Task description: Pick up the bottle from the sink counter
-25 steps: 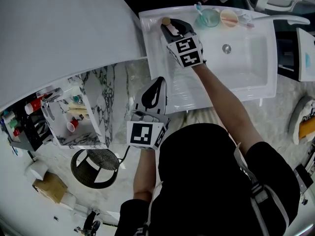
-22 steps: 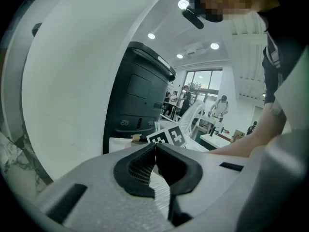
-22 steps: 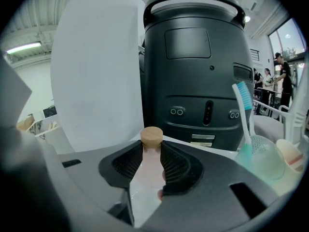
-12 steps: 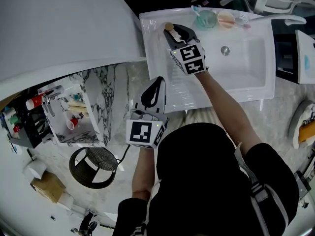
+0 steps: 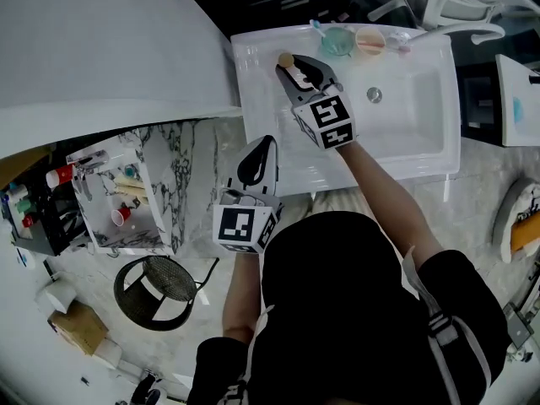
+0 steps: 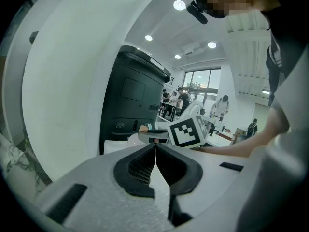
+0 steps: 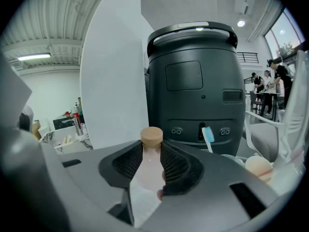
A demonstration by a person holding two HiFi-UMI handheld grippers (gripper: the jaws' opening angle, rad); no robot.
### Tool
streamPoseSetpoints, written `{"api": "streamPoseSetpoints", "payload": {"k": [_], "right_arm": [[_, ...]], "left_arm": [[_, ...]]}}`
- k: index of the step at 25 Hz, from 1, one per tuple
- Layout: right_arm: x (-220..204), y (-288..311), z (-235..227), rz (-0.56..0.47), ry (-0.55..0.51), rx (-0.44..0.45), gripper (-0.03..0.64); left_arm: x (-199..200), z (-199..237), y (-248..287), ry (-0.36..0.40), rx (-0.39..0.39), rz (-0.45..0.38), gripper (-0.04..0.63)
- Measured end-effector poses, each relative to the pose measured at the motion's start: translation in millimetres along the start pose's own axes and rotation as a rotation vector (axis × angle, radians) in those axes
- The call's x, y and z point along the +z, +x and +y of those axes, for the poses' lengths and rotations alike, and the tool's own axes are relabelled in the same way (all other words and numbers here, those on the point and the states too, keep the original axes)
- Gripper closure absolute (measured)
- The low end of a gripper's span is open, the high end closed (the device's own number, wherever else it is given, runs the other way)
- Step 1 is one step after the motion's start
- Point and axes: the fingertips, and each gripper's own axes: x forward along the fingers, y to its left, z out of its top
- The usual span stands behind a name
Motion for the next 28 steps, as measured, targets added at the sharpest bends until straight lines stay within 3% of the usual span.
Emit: {"api": "streamPoseSetpoints", "payload": {"k": [15,28], "right_arm": [[17,-83,-13,0.0,-0.016,0.062,0.497],[27,-180,-34,-0.05,-0.037,0.087,0.497]], "left_arm": [[11,-45,11,-0.03,0.022,-0.038,0.575],[11,-111,18,-0.006,0.017,-0.061,0.575]]}}
